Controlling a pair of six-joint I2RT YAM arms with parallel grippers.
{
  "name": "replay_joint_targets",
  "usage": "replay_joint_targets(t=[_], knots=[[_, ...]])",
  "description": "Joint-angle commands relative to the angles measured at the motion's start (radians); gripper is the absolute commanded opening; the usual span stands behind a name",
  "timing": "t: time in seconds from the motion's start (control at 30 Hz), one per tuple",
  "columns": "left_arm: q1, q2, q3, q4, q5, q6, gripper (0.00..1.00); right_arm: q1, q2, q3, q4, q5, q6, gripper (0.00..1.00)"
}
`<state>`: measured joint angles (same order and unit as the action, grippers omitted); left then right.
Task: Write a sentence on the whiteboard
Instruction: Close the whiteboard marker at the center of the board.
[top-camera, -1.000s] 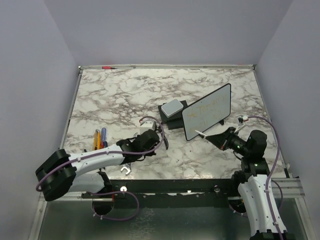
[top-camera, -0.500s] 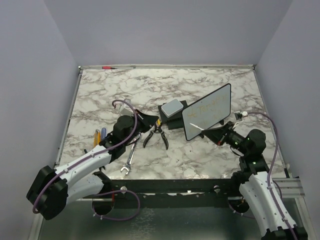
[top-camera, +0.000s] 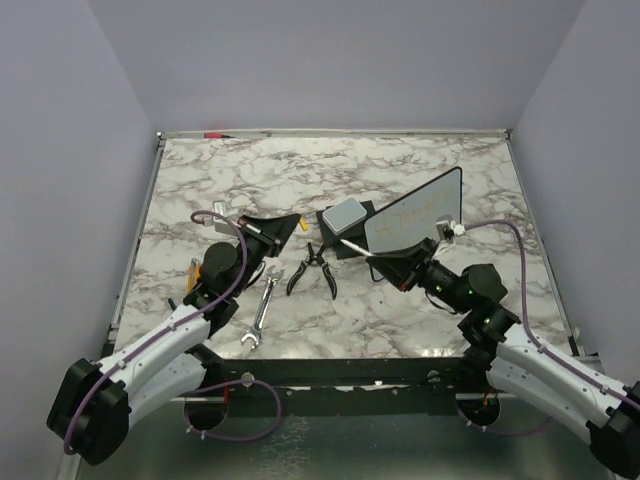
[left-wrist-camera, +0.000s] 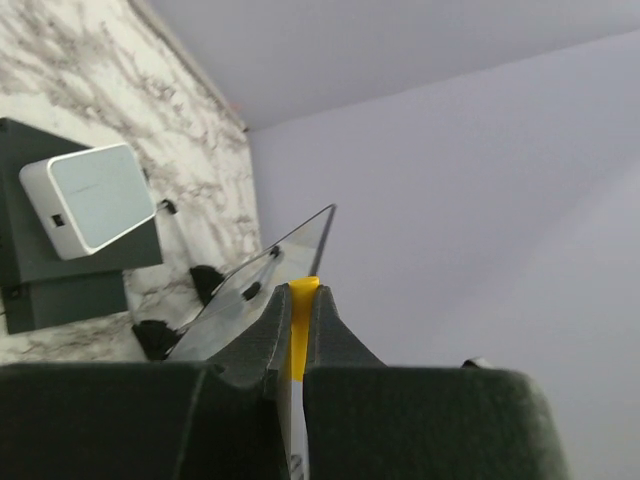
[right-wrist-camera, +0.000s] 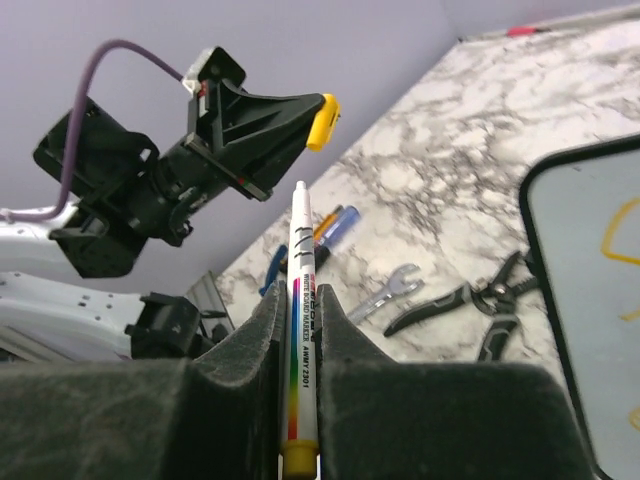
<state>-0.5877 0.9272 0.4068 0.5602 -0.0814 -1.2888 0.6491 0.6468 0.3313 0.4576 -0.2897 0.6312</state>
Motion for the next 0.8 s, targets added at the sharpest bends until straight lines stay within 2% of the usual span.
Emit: replay_joint_targets(t=[0.0, 0.17, 0.33, 0.43, 0.77], knots=[[0.015, -0.082, -0.041, 0.069, -0.112, -0.105, 0.0, 0.147, 0.065, -0.014, 0.243, 0.296, -0.08, 0.01], [0.018, -0.106, -0.043, 0.071, -0.129, -0.152, 0.0, 0.288, 0.25, 0.05, 0.387, 0.404, -0.178, 0.01], [0.022, -0.119, -0.054, 0.085, -0.147, -0.199, 0.0, 0.401, 0.384, 0.091, 0.487, 0.556, -0.25, 0.01], [0.022, -0.134, -0.075, 0.087, -0.168, -0.22, 0.0, 0.469, 0.445, 0.078, 0.608, 0.656, -0.309, 0.01], [0.025, -0.16, -0.114, 0.087, -0.182, -0.271, 0.0, 0.52, 0.578, 0.138, 0.679, 0.722, -0.376, 0.01]])
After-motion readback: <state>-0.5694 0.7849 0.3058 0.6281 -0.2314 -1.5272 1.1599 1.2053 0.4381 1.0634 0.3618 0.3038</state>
